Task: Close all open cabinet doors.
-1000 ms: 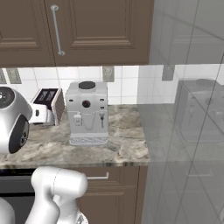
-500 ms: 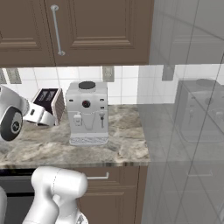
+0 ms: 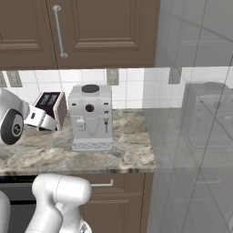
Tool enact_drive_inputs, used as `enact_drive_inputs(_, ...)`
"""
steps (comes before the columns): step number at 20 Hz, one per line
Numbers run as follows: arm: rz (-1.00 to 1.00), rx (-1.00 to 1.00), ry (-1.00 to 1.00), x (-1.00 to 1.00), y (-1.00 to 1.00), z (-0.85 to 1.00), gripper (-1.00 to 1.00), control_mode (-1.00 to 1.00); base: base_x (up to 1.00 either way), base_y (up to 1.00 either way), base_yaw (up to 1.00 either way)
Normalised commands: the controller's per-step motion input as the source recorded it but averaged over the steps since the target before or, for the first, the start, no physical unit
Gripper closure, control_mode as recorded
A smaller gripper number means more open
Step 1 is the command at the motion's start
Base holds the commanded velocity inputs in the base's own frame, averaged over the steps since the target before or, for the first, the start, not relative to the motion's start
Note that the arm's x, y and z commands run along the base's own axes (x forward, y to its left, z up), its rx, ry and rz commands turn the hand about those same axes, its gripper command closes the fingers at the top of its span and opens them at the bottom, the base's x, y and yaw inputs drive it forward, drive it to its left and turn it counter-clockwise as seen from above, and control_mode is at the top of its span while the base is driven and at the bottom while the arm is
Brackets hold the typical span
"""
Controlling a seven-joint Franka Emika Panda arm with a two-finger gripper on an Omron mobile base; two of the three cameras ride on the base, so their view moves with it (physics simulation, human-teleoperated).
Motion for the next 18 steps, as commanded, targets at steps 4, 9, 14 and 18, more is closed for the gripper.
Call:
enact_drive_inputs(4, 0.00, 0.00, 0.00, 0.00, 0.00, 0.00, -1.00, -1.00, 0.00, 0.00, 0.00)
enact_drive_inputs(9, 0.04, 0.00, 0.00, -0.23, 0.01, -0.02, -1.00, 1.00, -0.30, 0.01, 0.15)
enact_drive_inputs(14, 0.00, 0.00, 0.00, 0.00, 0.00, 0.00, -1.00, 1.00, -0.57, 0.12, 0.50)
enact_drive_inputs(18, 0.00, 0.00, 0.00, 0.00, 0.00, 0.00, -1.00, 1.00, -0.29, 0.13, 0.58)
